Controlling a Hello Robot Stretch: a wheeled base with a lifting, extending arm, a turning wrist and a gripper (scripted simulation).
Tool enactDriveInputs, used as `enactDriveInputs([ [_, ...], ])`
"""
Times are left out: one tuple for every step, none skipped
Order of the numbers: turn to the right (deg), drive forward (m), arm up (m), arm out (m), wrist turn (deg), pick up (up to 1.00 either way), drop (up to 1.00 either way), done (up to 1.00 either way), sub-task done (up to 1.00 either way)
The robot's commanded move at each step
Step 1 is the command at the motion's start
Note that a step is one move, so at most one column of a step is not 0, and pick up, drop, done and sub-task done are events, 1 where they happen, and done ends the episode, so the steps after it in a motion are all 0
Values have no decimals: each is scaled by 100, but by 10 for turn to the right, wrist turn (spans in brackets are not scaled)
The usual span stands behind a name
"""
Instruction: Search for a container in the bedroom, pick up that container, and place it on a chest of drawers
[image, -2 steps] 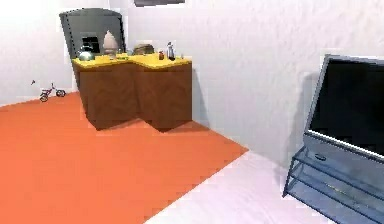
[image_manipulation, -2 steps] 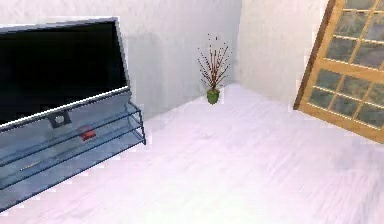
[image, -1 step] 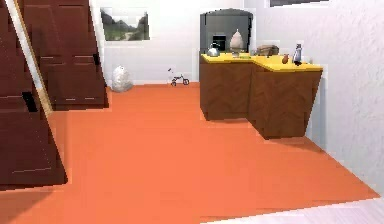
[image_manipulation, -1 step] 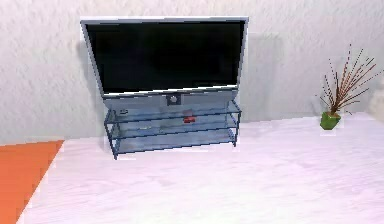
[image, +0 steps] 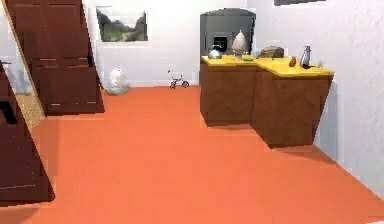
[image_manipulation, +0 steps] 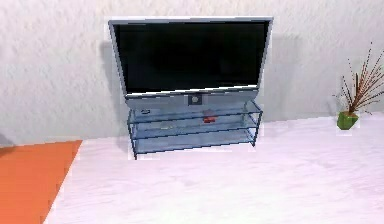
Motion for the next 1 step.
enactDriveInputs([
  [-240,0,0,0,0,0,0,0,0],
])
